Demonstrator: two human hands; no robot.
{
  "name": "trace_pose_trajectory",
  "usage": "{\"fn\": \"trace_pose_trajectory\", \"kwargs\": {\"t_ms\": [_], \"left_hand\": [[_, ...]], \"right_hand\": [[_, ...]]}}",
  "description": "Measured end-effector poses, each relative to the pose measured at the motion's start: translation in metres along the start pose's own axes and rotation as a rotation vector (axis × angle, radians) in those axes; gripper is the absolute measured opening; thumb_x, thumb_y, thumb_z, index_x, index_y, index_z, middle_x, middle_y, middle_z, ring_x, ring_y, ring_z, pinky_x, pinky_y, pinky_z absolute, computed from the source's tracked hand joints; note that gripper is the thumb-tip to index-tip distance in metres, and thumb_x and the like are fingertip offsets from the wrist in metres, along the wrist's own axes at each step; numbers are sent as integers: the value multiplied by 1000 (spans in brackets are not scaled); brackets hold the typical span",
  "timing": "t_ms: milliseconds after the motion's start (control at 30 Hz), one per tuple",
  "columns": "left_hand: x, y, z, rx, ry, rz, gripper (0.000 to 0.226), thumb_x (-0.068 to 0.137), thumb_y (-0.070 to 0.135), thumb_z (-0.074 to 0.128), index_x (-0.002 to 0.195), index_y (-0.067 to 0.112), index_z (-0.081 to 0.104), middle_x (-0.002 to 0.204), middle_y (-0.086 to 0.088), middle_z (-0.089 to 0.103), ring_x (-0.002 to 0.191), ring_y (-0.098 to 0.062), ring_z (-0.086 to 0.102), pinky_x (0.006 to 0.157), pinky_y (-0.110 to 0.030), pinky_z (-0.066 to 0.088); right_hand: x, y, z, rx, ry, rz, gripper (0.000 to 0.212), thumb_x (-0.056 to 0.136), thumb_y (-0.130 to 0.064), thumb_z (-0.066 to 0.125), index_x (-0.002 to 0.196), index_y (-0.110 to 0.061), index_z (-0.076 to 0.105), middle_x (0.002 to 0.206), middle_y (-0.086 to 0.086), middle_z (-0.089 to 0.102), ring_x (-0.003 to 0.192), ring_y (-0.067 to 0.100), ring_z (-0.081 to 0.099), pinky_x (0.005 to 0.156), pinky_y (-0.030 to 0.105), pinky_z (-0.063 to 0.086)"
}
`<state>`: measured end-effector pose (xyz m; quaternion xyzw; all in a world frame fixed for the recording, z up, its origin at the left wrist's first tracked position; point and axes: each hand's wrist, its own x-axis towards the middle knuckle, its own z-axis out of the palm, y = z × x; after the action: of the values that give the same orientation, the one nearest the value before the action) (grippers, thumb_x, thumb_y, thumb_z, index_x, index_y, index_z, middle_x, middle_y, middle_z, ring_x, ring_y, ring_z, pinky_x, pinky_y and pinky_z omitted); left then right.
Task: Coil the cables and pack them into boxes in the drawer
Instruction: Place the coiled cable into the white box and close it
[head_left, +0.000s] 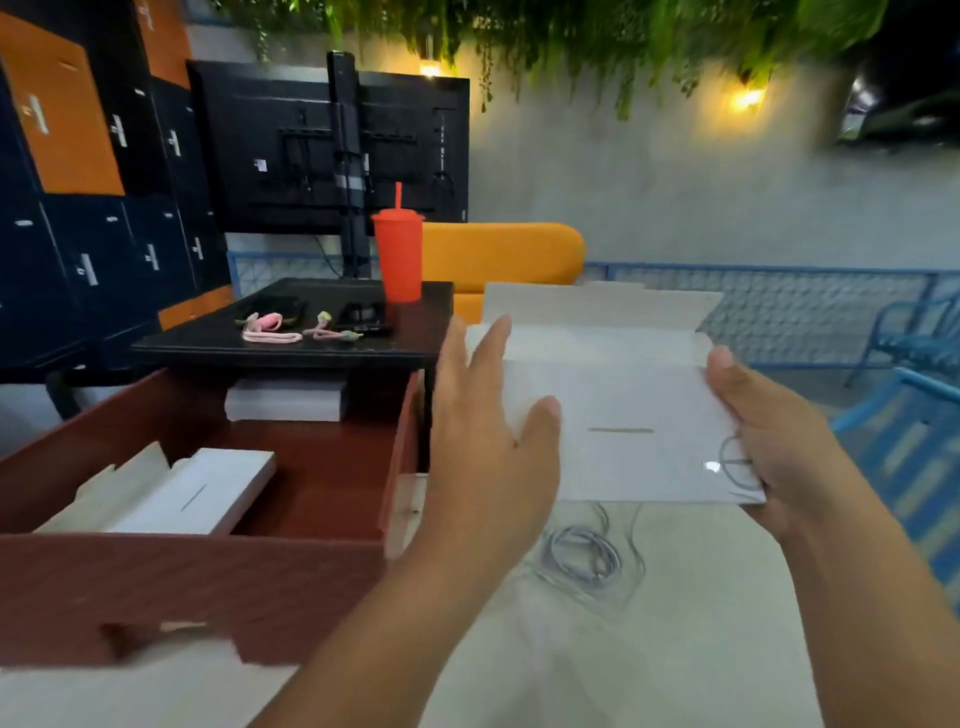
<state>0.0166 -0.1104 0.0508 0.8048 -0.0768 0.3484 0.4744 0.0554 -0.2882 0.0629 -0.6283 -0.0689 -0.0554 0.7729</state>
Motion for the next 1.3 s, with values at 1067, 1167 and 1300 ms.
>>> {"fn": "trace_pose_trajectory", "kwargs": {"t_ms": [1067, 1167, 1300], "left_hand": [[-51, -24, -43, 66, -107, 93, 31, 73, 50, 43, 98, 42, 60, 117, 28, 49, 113, 9, 44, 94, -14, 38], [-32, -38, -86, 267, 12, 159, 35, 77, 48, 44, 103, 32, 63, 106, 21, 51, 103, 4, 48, 87, -18, 39], [-24, -72, -120, 547, -23, 173, 41, 79, 55, 43, 96, 26, 66, 95, 19, 54, 93, -4, 47, 89, -13, 31]], "right_hand": [[-18, 55, -7, -1060, 41, -129, 50, 93, -36, 49, 140, -26, 35, 145, -1, 35, 128, 18, 38, 103, 31, 30], [9, 50, 42, -906, -77, -241, 45, 94, -33, 50, 137, -25, 41, 144, -2, 38, 131, 13, 35, 98, 24, 28], [50, 52, 105, -815, -166, -262, 42, 95, -31, 47, 136, -22, 43, 143, 3, 39, 130, 19, 37, 105, 32, 29]]}}
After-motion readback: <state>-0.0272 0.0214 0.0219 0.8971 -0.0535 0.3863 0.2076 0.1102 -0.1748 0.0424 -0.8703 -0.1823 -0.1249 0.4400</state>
